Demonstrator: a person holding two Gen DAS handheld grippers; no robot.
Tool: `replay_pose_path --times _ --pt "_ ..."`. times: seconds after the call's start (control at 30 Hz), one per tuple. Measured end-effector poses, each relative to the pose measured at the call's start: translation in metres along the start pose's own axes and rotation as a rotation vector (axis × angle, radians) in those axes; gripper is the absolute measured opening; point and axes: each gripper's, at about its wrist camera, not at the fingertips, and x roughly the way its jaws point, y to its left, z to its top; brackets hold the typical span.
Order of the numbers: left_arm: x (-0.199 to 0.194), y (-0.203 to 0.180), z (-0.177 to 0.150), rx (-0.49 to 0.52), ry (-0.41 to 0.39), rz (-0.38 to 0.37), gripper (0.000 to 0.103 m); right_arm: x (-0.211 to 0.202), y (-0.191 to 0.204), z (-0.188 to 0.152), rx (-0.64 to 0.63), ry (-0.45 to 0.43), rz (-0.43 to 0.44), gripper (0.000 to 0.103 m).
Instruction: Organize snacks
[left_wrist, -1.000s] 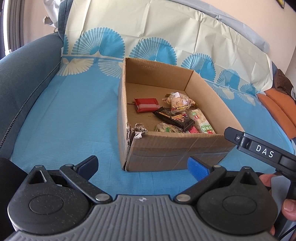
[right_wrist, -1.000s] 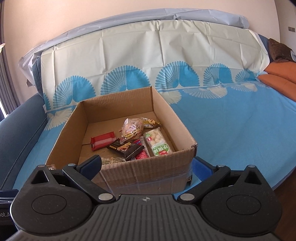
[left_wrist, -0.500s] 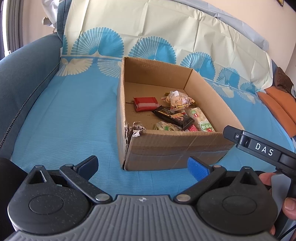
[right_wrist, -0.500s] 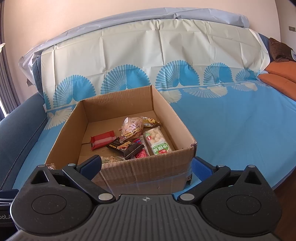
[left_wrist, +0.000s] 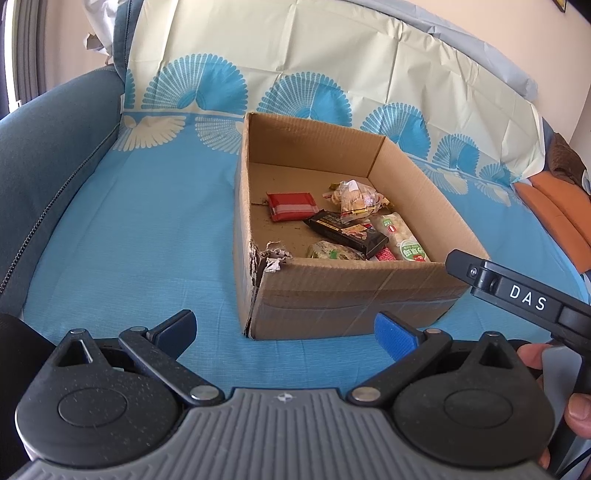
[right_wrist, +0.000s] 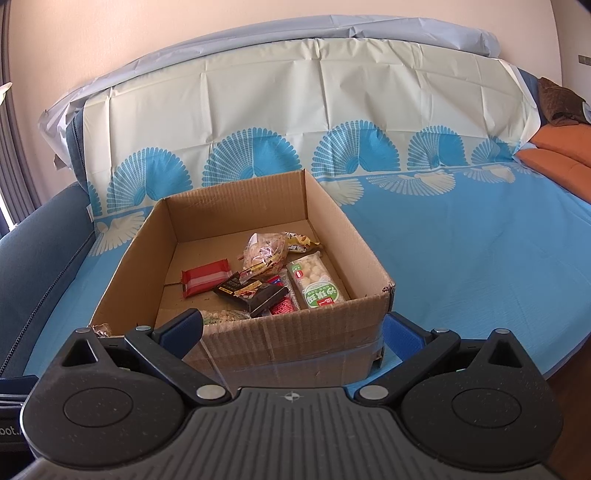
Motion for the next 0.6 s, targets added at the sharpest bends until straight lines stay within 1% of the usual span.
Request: replay_pose_path --times 0.4,0.53,0.6 --pt "0.001 -0.001 0.002 0.005 -0.004 -0.016 0.102 -0.003 0.001 0.003 -0.002 -0.006 -0.009 0.102" --pt "0.000 -0.001 0.004 0.010 -0.012 -0.028 0.102 -0.009 0.003 0.012 -0.012 -0.011 -0.015 0.102" --pt "-0.002 -0.002 0.006 0.014 -0.023 -0.036 0.102 -0.014 0.006 0.019 -0.021 -0.015 -0.031 0.102"
